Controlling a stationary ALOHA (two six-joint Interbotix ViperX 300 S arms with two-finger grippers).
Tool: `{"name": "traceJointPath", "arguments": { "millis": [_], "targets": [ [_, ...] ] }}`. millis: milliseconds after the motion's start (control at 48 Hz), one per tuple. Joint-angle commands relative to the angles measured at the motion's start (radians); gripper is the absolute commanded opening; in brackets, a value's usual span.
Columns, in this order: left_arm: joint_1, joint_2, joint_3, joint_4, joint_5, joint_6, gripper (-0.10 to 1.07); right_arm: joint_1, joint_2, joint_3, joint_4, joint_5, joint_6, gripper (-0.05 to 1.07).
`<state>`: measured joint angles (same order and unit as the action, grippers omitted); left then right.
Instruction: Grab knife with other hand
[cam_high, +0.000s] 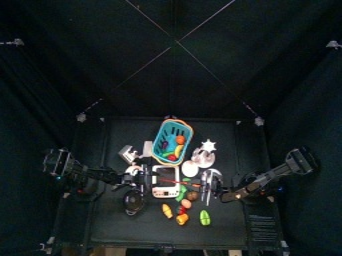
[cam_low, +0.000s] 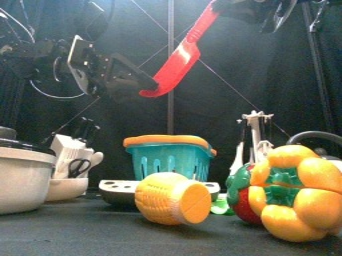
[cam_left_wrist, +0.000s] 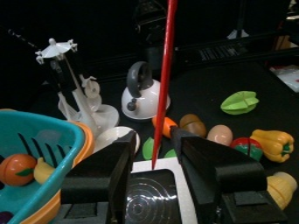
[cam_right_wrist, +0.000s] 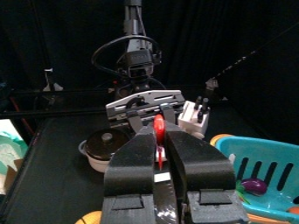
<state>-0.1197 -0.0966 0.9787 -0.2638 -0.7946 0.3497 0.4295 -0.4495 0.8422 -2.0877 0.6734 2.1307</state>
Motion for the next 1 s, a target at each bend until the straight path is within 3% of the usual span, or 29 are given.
{"name": "traceJointPath", "arguments": {
  "millis": [0,188,333,562,979],
  "targets": [
    [-0.002,0.002,-0.023,-0.014,-0.012,0.002,0.76,0.003,-0.003,-0.028,-0.002,0.006,0.003,0.31],
    [-0.002,0.002,-0.025,-0.029,-0.012,0.000,0.71,0.003,0.009,-0.035,-0.002,0.006,0.002,0.31],
    [-0.002,0.000,-0.025,-0.038,-0.012,0.002,0.55,0.003,0.017,-0.034,0.012,0.006,0.003,0.31],
    [-0.009,-0.038,-0.005,-0.029,-0.012,0.003,0.37,0.002,0.035,-0.031,0.144,-0.028,-0.003,0.31],
    [-0.091,-0.170,0.067,-0.029,-0.009,0.000,0.36,-0.021,0.064,-0.034,0.422,-0.262,-0.018,0.31]
  ]
}}
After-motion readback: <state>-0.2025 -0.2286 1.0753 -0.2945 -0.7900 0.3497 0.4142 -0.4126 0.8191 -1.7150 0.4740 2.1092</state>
